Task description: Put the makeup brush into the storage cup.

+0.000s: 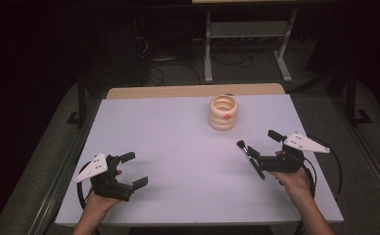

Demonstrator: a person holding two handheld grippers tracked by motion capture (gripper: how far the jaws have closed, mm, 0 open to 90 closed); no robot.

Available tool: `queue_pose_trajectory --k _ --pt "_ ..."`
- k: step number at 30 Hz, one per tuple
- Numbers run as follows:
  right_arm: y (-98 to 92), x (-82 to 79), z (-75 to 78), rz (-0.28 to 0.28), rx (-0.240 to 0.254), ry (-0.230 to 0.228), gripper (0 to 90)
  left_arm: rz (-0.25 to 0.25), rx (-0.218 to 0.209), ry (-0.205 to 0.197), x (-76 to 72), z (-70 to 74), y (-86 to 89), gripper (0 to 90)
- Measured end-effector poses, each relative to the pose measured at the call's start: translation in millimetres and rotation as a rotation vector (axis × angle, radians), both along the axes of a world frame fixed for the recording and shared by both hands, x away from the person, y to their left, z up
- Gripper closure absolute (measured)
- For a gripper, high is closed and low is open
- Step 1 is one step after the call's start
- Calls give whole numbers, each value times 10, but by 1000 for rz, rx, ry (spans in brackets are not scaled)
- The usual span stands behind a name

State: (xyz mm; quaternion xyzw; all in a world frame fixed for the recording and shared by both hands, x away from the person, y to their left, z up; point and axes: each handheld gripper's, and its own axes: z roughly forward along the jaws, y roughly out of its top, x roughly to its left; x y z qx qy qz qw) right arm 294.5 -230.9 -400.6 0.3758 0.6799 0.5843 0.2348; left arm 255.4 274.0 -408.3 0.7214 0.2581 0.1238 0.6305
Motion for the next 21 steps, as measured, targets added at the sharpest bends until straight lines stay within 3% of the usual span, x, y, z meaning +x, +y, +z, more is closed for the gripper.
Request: queue_pose_trajectory --k 21 --pt "51 152 14 -3 16 4 4 -6 -8 4 9 -7 -4 0"
